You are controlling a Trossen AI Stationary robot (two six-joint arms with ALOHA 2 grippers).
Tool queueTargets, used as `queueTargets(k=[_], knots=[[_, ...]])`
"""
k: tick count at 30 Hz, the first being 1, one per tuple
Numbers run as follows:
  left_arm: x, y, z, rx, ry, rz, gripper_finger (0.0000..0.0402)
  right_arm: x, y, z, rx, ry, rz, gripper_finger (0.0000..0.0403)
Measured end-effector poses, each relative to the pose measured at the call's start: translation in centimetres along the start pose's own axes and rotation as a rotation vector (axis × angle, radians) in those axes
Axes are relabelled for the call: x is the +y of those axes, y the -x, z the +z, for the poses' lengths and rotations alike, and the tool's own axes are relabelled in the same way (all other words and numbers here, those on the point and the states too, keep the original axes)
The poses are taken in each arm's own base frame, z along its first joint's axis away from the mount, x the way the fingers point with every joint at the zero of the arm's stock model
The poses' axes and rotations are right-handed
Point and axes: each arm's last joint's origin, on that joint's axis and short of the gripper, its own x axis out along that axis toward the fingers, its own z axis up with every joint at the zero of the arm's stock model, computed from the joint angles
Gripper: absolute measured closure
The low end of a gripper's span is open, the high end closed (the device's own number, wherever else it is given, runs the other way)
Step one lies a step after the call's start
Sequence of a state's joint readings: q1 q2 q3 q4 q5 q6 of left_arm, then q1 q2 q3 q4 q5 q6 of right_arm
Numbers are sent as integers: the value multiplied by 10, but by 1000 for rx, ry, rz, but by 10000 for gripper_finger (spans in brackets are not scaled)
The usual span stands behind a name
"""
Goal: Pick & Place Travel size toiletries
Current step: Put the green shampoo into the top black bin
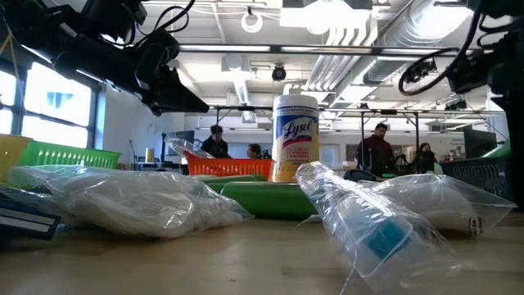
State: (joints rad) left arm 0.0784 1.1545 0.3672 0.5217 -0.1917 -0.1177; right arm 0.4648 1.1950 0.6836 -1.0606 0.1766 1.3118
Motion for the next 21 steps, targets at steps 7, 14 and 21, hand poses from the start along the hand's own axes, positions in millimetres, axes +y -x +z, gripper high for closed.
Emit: queueTargets(k=[7,14,21], knots=[[0,0,0,0,0,0,394,3,-10,-1,10,68,24,238],[0,0,0,0,0,0,394,8,-10,1,-30,151,67,240],[0,0,0,0,0,0,394,9,-9,-1,43,129,94,220]])
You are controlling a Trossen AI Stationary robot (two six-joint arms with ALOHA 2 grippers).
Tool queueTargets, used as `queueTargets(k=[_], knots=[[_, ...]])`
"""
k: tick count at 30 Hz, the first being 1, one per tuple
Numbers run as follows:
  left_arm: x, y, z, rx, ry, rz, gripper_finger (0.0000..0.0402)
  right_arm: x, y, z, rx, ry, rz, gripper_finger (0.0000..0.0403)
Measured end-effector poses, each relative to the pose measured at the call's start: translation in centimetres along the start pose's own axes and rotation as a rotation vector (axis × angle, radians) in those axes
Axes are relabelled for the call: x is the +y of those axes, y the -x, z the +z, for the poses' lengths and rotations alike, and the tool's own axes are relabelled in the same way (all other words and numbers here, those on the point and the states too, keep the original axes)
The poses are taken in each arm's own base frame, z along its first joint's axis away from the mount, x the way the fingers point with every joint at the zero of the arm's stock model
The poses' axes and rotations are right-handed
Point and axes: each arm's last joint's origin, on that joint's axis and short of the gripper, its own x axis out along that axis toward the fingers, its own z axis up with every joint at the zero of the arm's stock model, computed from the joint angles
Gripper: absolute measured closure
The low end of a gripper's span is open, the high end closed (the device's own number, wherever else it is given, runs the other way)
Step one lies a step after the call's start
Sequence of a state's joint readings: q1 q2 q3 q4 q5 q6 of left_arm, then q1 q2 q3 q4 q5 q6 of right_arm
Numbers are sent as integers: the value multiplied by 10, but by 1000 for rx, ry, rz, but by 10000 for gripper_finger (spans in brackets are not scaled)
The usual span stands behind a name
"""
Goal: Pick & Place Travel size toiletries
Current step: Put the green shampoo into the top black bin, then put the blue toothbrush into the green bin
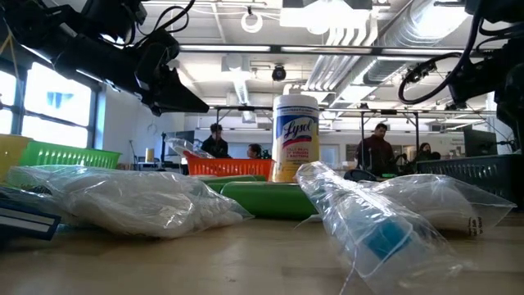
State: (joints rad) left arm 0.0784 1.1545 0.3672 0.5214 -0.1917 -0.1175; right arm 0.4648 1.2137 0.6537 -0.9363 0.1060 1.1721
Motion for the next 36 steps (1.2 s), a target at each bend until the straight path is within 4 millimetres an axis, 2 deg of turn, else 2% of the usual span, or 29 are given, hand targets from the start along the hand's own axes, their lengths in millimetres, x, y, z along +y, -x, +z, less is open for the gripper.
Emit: queueTargets(k=[8,13,19,31,36], knots=[[0,0,0,0,0,0,394,0,0,1,-25,-3,-10,179],[0,0,0,0,0,0,394,-1,0,1,-25,19,-12,174],[0,0,0,0,-8,0,394,-2,0,2,-30,30,-20,194],[0,0,0,0,-11,0,394,-9,-1,15,-18,50,-33,264],[0,0,0,0,-12,0,394,-8,4,22,-27,76,-23,284]])
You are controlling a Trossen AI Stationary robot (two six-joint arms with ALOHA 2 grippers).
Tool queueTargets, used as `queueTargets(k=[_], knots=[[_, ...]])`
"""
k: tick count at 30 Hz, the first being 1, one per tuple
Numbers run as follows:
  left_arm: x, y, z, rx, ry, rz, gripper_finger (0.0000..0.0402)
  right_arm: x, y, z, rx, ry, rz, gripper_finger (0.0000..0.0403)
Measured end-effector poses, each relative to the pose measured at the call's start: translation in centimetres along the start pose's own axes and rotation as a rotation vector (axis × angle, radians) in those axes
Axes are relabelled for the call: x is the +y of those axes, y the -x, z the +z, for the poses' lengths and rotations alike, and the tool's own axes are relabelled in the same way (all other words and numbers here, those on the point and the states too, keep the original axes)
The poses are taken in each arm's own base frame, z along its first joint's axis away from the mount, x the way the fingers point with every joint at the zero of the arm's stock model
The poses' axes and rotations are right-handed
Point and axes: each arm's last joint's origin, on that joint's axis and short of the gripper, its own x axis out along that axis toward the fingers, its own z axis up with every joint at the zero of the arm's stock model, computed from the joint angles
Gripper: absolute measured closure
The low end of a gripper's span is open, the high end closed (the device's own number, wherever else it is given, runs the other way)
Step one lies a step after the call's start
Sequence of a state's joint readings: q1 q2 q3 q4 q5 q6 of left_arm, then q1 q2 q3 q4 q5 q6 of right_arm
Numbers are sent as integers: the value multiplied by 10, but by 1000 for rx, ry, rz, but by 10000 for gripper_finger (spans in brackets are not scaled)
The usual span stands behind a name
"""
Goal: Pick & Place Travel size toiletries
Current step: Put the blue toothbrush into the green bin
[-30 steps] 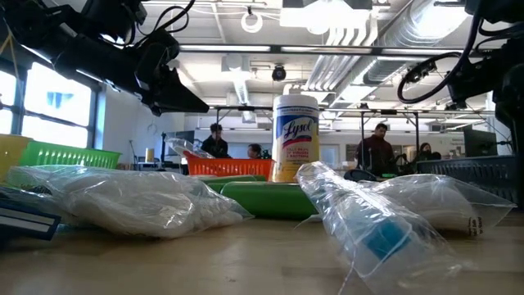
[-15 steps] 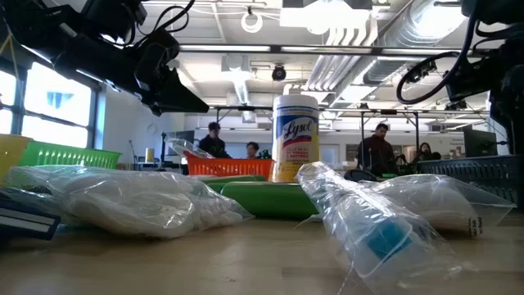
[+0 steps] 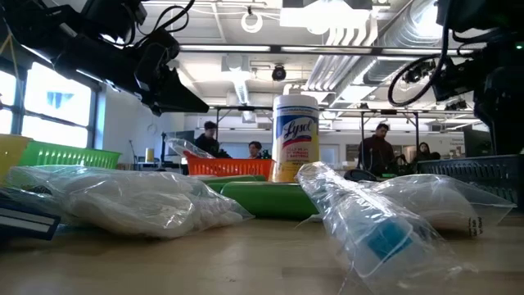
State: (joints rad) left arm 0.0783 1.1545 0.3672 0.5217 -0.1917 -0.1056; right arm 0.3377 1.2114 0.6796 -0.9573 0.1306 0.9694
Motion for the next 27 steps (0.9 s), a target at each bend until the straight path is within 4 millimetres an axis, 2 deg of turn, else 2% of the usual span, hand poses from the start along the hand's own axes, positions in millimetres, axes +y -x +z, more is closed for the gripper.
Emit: queueTargets(k=[9,20,27], knots=[[0,0,0,0,3,0,394,3,19,20,-88,38,19,302],[0,0,0,1,3,0,394,0,38,40,-131,-12,41,302],[0,0,0,1,3,0,394,6,45,65,-311,-67,162,302]])
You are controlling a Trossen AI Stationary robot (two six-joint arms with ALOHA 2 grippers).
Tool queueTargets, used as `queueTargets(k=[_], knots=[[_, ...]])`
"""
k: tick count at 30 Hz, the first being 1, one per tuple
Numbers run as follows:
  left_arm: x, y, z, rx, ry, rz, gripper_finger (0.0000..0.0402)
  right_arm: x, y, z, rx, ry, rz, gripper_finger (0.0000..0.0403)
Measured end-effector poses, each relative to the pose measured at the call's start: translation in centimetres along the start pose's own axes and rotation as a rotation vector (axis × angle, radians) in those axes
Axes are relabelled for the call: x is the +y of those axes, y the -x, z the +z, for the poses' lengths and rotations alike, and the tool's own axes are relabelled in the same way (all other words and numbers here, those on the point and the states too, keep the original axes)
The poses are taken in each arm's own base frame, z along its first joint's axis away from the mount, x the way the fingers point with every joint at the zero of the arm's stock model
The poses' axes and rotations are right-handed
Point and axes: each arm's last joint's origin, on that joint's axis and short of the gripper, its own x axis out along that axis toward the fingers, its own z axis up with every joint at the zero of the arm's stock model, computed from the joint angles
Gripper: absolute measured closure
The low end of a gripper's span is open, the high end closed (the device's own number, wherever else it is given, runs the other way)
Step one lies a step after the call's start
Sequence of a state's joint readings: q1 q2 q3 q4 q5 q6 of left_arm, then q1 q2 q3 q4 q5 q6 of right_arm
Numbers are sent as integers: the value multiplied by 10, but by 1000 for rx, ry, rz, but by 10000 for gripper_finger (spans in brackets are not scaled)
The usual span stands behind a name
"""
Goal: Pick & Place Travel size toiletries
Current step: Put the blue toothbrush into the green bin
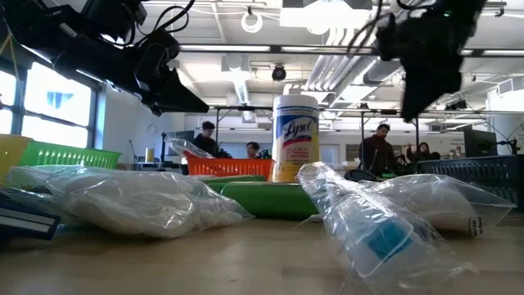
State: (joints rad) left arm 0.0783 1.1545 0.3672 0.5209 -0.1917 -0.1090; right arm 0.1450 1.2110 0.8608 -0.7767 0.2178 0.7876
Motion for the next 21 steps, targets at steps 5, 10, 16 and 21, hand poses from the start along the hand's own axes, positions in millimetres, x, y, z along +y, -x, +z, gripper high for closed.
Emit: queueTargets(k=[5,10,16,21], knots=[[0,0,0,0,0,0,394,9,1,17,-135,127,128,302],[0,0,0,0,0,0,394,15,3,23,-220,302,175,302],[0,0,0,0,0,0,394,20,4,33,-361,246,136,300],[0,0,0,-1,0,0,394,19,0,32,-364,222,80,254]])
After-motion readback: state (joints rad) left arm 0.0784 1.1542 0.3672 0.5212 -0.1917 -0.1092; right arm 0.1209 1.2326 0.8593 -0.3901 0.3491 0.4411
